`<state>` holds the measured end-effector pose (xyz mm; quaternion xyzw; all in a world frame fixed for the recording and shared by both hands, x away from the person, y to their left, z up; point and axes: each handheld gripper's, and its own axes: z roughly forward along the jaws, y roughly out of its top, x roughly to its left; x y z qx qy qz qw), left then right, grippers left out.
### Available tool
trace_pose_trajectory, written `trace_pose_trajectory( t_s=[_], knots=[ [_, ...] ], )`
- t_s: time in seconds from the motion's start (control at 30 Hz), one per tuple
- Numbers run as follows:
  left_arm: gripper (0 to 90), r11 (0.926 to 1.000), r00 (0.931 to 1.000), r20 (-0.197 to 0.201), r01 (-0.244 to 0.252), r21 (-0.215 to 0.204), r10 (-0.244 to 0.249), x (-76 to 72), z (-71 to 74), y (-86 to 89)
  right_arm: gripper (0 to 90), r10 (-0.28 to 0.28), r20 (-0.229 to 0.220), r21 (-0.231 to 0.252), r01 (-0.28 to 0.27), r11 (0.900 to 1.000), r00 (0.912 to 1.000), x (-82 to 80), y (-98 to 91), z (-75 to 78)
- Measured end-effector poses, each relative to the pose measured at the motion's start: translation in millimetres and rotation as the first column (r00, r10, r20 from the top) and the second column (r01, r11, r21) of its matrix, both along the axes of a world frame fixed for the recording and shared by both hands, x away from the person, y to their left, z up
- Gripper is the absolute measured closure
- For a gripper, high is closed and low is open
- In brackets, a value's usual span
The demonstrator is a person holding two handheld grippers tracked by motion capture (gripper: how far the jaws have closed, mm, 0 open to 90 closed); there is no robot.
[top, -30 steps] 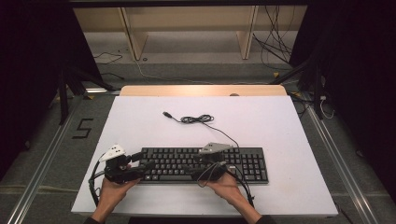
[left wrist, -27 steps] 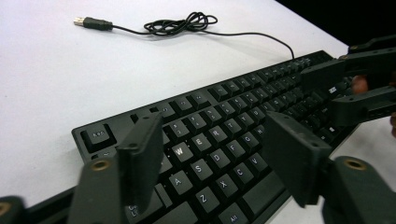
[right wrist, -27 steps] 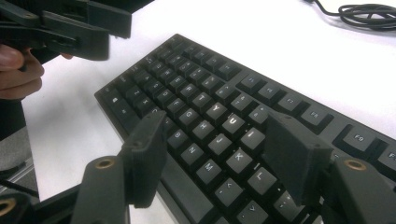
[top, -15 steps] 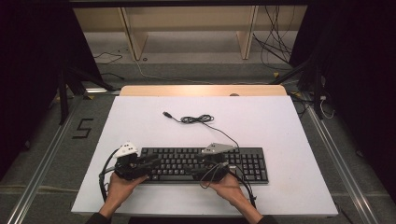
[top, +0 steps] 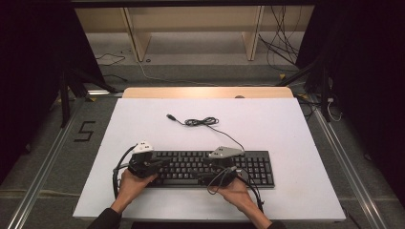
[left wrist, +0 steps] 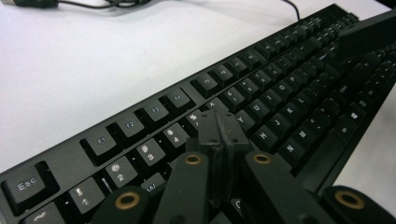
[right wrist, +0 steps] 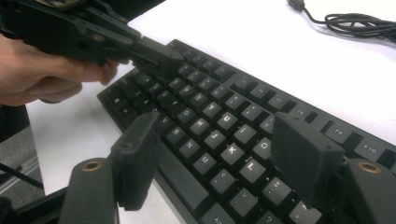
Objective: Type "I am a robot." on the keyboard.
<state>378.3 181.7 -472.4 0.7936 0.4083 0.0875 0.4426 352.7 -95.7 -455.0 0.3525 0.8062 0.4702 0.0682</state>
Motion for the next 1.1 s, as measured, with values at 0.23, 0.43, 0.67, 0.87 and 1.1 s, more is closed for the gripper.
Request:
trace_pose_trajectory(
  t_s=[0.23, 0.43, 0.67, 0.87, 1.1],
  knots=[
    [88.9, 0.9995, 0.9998, -0.021, 0.002, 0.032, -0.002, 6.5, -4.7, -8.2, 34.2, -0.007, 0.002, 0.005, 0.007, 1.0000, 1.0000, -1.1, -2.7, 0.9],
    [89.0, 0.9976, 0.9993, -0.038, -0.005, 0.070, 0.007, 8.4, -7.2, -13.6, 34.3, -0.007, 0.003, 0.005, 0.007, 1.0000, 1.0000, -1.7, -4.3, 1.7],
    [89.2, 0.9957, 0.9992, -0.040, 0.003, 0.093, 0.000, 7.5, -8.5, -15.5, 34.3, -0.006, 0.003, 0.003, 0.006, 1.0000, 1.0000, -2.1, -4.0, 1.6],
    [88.5, 0.9970, 0.9997, -0.022, -0.004, 0.078, 0.005, 5.5, -6.2, -13.3, 34.3, -0.009, 0.008, 0.008, 0.009, 0.9999, 0.9999, -1.8, -4.8, 2.7],
    [81.0, 0.9994, 0.9995, 0.002, -0.031, 0.015, 0.031, 0.2, 3.6, -1.2, 34.3, -0.016, 0.011, 0.014, 0.016, 0.9998, 0.9998, -0.7, -6.1, 2.9]
  ],
)
